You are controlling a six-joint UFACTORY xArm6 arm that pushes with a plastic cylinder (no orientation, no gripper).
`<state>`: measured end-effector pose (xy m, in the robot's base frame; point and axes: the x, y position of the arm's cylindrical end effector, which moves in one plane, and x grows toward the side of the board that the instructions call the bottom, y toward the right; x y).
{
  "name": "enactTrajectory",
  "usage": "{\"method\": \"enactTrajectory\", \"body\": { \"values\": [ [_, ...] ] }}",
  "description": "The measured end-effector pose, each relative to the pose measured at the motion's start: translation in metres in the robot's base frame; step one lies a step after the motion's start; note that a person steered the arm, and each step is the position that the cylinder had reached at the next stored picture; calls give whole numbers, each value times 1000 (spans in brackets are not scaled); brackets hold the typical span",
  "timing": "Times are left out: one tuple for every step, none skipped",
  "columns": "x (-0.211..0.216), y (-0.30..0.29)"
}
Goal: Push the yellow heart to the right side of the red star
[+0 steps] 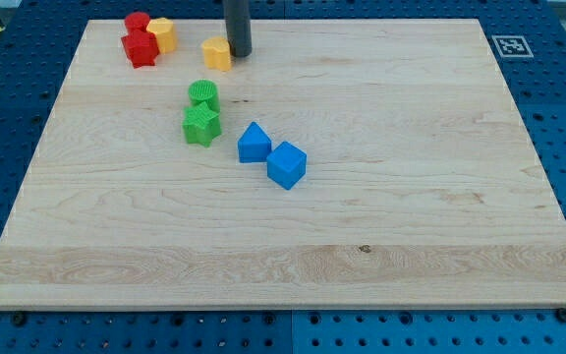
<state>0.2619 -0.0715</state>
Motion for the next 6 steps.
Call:
{"method": "enactTrajectory", "body": {
  "values": [
    [1,-5],
    [7,8],
    [17,9],
    [19,-2],
    [19,-22],
    [19,-43]
  ]
}}
